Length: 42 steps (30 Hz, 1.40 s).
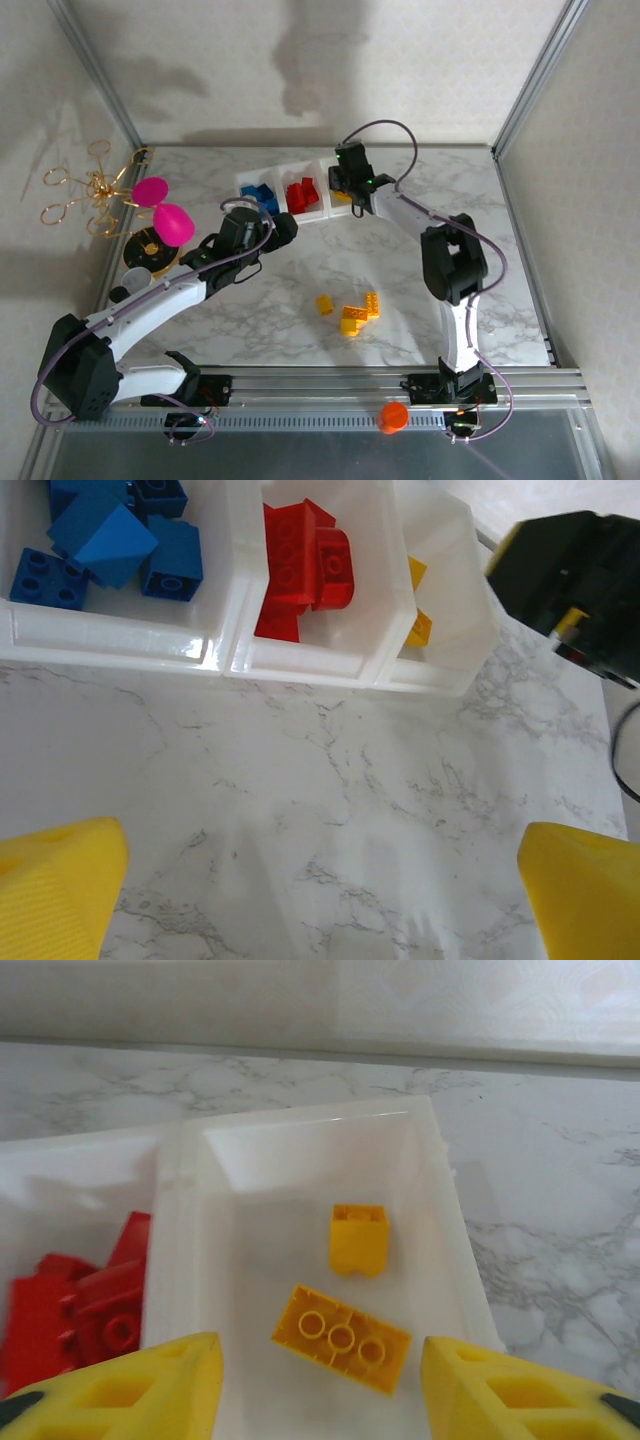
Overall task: Sort the legos into containers by color
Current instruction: Place the lego in the container, then pick up the lego from the bottom-center of the table.
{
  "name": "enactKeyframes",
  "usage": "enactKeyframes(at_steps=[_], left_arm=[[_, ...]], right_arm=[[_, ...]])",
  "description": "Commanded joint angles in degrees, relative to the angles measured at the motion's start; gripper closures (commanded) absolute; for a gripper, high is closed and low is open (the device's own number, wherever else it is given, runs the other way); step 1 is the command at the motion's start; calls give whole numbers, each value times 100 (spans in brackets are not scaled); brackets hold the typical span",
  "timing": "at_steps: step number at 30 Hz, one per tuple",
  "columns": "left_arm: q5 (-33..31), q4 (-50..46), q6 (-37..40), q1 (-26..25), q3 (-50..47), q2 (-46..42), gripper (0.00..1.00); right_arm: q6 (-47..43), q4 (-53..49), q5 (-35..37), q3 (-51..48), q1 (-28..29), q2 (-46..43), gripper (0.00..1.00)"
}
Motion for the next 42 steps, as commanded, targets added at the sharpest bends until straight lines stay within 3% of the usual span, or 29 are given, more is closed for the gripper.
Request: enactKeyframes(at_steps=[1, 10, 17, 28, 42], left_arm=[[209, -95, -51, -51, -153, -353, 0], [331, -722, -114, -115, -545, -1131, 0], [537, -1335, -135, -124, -781, -1586, 0], [640, -1347, -439, -115, -1342, -1878, 0], [503, -1355, -645, -102, -1634, -2049, 0]], right_arm=[[211, -228, -281, -562, 174, -802, 44], [700, -1036, -809, -2247, 787, -2404, 35], [1112, -1813, -933, -2954, 1510, -2915, 29], [1666, -2124, -782, -3326, 2699, -2371, 26], [1729, -1790, -558, -3133, 3073, -1439, 47]])
